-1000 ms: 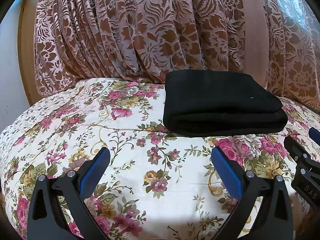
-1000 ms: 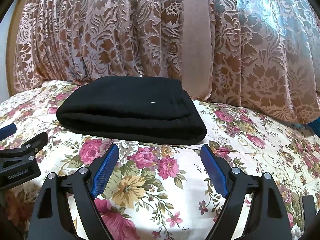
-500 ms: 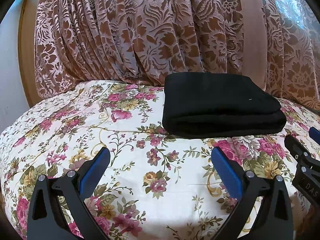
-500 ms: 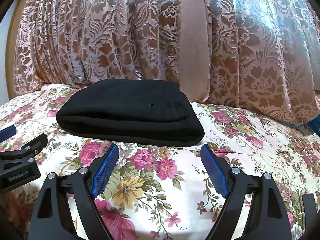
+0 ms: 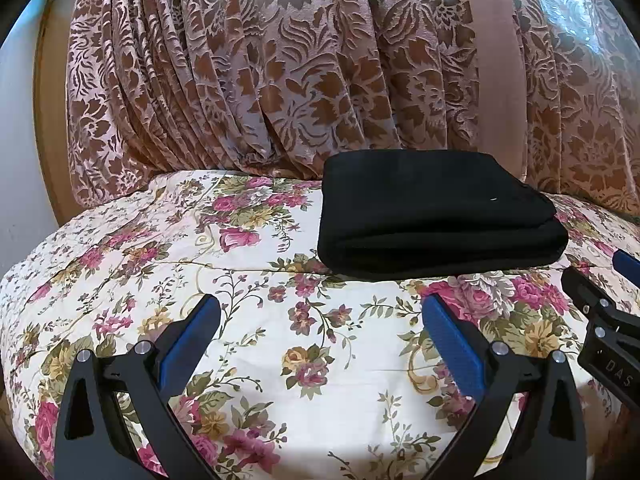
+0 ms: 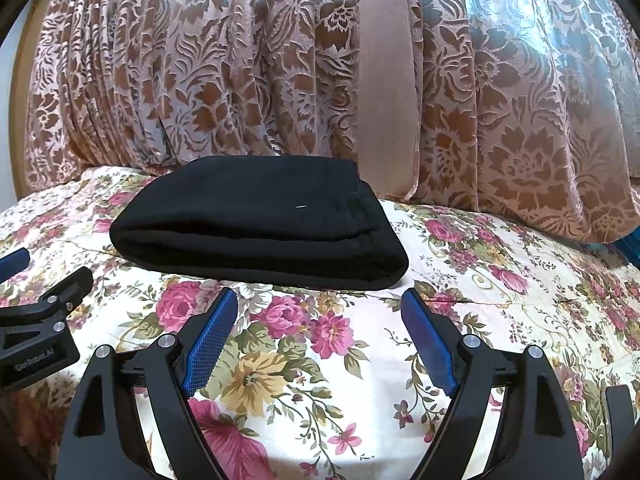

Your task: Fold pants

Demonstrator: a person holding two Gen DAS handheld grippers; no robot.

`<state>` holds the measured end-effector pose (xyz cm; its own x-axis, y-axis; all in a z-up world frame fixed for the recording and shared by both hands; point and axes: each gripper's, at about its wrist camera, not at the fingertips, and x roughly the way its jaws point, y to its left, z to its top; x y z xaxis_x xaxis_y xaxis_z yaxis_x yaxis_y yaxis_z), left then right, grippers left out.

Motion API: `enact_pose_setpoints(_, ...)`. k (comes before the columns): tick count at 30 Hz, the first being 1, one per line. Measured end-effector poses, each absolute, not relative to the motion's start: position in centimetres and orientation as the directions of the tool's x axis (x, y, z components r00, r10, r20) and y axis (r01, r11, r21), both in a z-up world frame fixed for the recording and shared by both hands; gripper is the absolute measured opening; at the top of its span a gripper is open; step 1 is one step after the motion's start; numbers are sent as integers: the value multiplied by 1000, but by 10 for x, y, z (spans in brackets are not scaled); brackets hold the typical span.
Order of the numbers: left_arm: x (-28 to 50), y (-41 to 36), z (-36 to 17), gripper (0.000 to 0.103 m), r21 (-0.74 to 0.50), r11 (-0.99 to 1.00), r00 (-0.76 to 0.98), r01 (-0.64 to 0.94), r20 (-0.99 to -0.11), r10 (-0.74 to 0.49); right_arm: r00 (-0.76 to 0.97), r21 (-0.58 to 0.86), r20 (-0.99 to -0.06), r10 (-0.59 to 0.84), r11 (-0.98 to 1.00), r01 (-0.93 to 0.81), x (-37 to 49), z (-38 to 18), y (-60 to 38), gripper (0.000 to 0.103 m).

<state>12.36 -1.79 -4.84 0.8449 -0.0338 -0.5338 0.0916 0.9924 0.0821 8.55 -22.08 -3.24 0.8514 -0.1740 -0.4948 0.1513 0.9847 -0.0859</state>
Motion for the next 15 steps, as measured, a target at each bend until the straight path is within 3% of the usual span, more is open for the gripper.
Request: enact_pose_setpoints(15, 125, -19, -49, 100, 70, 993, 842, 98, -538, -46, 851, -86, -495, -175, 985, 152, 86, -32, -221, 83)
